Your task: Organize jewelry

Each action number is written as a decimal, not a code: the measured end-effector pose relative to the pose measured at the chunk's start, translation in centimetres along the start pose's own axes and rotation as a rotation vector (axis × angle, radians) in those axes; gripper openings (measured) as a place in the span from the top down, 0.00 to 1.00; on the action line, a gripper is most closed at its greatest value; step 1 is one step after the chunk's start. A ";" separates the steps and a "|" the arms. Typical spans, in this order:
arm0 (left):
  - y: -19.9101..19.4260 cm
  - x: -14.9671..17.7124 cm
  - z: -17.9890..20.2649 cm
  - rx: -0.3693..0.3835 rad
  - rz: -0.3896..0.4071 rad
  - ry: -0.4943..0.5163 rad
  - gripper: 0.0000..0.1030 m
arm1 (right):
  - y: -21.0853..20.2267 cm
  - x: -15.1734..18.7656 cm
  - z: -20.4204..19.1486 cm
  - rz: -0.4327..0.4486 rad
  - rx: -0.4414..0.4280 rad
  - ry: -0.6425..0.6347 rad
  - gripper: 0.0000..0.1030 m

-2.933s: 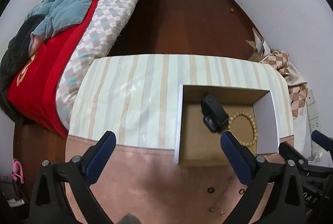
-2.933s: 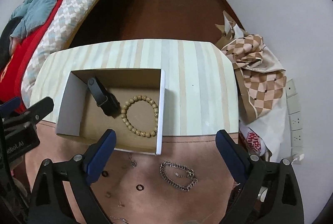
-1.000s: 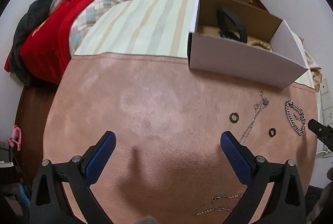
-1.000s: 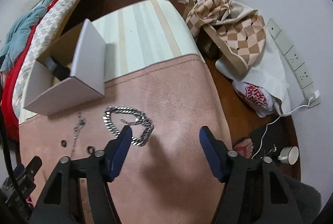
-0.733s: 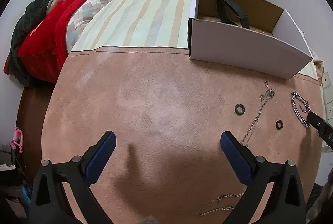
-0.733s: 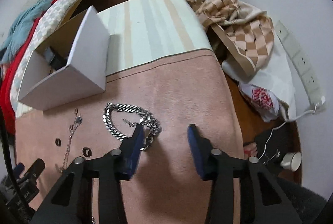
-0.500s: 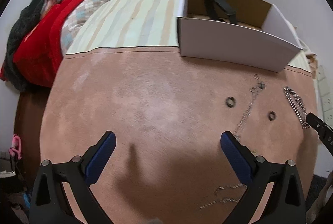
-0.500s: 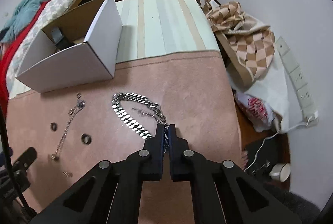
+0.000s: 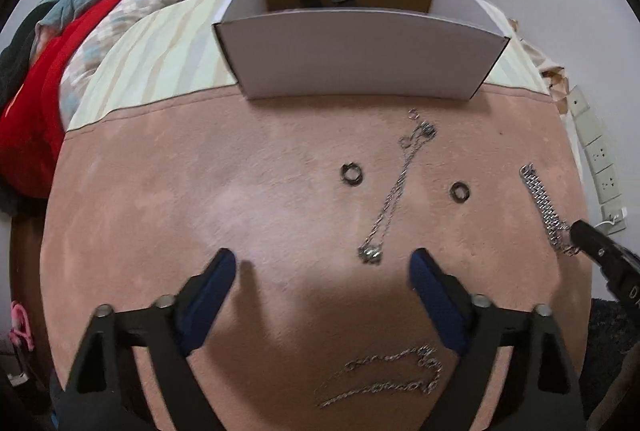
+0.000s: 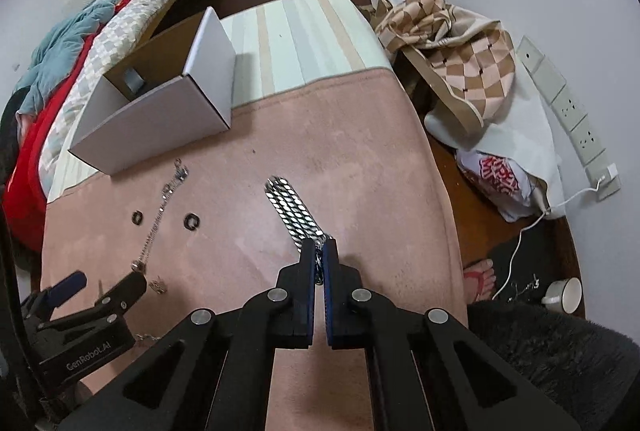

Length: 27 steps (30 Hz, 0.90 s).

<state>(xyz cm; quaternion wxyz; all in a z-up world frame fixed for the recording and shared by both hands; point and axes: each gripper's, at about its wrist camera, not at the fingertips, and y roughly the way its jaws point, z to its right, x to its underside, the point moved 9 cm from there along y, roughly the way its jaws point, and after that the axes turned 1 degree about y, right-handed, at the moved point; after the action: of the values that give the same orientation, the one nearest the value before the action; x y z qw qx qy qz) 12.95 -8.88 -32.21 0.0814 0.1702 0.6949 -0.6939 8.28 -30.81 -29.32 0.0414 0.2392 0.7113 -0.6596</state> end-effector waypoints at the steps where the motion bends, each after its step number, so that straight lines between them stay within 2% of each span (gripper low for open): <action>1: 0.2 0.0 0.2 -0.001 -0.007 0.007 0.43 | 0.0 0.1 0.1 -0.001 0.001 0.001 0.97; 3: 0.2 -0.2 0.6 0.023 0.009 0.006 0.64 | 0.1 0.0 0.2 -0.002 0.002 0.003 0.97; 4: 0.2 -0.3 0.8 0.026 0.018 0.018 0.70 | 0.1 -0.1 0.2 -0.001 0.002 0.003 0.97; 5: 0.1 -0.5 0.9 0.031 0.024 0.025 0.88 | 0.1 -0.1 0.2 -0.001 0.000 0.003 0.97; 6: 0.1 -0.5 1.0 0.031 0.024 0.027 0.91 | 0.0 -0.2 0.1 0.001 0.000 0.003 0.97; 10: -0.3 -0.8 0.3 0.068 0.020 -0.003 0.91 | -0.5 -0.5 -0.1 0.010 -0.017 0.009 0.97; 15: -2.7 -2.0 -0.9 0.117 0.044 -0.032 0.92 | -2.5 -1.6 -1.1 0.029 -0.088 0.030 0.97; 27: -11.3 -9.3 -2.4 0.196 0.189 -0.047 0.92 | -8.9 -8.0 -6.7 0.095 -0.270 -0.022 0.97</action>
<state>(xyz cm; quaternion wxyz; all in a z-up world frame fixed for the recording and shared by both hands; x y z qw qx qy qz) 17.92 -7.46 -18.35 0.1455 0.2260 0.6027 -0.7514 13.51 -26.78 -17.32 0.1122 0.2579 0.7809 -0.5577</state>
